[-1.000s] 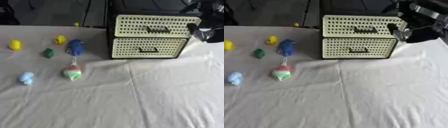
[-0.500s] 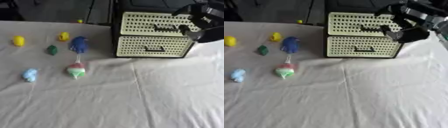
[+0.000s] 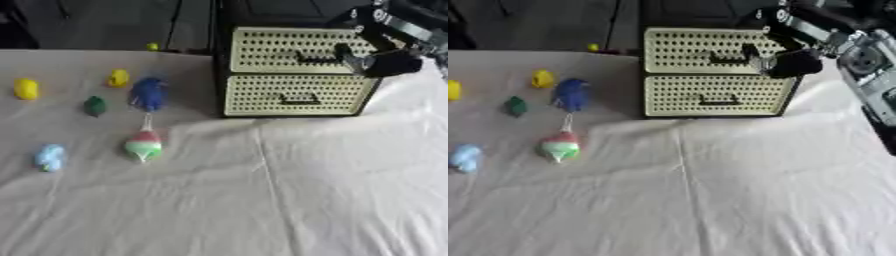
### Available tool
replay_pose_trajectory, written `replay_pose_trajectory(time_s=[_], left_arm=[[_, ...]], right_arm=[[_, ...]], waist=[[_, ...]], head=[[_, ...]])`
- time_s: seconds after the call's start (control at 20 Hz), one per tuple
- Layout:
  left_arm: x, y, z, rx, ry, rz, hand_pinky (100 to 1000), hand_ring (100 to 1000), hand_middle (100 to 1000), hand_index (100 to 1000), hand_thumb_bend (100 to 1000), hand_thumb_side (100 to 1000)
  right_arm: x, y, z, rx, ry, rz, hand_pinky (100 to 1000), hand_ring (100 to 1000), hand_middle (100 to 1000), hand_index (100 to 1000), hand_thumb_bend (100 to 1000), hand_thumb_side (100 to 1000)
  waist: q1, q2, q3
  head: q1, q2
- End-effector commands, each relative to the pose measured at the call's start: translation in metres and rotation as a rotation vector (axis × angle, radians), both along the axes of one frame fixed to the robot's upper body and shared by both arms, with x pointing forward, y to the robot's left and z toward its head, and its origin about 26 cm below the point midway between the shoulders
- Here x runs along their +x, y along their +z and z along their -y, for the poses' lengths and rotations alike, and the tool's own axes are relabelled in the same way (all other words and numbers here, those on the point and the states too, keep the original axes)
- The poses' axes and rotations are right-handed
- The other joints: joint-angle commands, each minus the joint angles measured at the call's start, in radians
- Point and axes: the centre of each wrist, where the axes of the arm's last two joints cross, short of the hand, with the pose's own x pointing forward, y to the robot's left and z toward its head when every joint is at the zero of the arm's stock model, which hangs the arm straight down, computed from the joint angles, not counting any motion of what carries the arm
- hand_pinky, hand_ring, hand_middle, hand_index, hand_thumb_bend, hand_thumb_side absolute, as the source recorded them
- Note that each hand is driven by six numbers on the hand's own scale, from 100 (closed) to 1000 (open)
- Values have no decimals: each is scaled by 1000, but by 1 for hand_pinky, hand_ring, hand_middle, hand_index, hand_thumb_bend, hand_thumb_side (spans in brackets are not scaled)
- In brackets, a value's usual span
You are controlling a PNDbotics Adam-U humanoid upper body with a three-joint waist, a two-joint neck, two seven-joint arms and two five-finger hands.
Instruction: Pick up objects from table and place into drawer.
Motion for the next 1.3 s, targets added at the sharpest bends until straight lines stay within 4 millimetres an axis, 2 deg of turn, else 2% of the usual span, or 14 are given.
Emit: replay_pose_trajectory(time_s=[0.05, 0.45, 0.65, 0.8, 1.0, 1.3], left_arm=[[-2, 6, 2, 1, -15, 22, 693, 743, 672, 904, 100, 857], [-2, 6, 3, 1, -20, 23, 693, 743, 672, 904, 100, 858], [-2, 7, 3, -1, -18, 26, 694, 744, 671, 904, 100, 861], [-2, 7, 2, -1, -15, 25, 694, 744, 671, 904, 100, 861], [-2, 7, 3, -1, -17, 24, 694, 745, 671, 905, 100, 862], [-2, 7, 4, -1, -23, 26, 694, 745, 670, 906, 100, 862]], right_arm=[[-2, 11, 1, -35, -54, 42, 116, 100, 100, 825, 100, 306], [1, 5, -4, -56, -56, 26, 115, 100, 100, 828, 100, 304], [3, -5, 4, -88, -95, -1, 111, 100, 100, 821, 100, 274], [2, -8, 4, -116, -109, 3, 112, 100, 100, 816, 100, 276], [-7, -2, -2, -142, -108, 43, 113, 100, 100, 813, 100, 276], [-2, -12, 6, -159, -130, -34, 119, 100, 100, 809, 100, 255]], waist=[[1, -26, 0], [-2, -21, 5], [-6, -8, 11], [-5, -5, 10], [-4, -5, 5], [-3, -4, 9]], head=[[-13, -21], [-42, -46], [-50, -67], [-48, -67], [-47, -63], [-50, -67]])
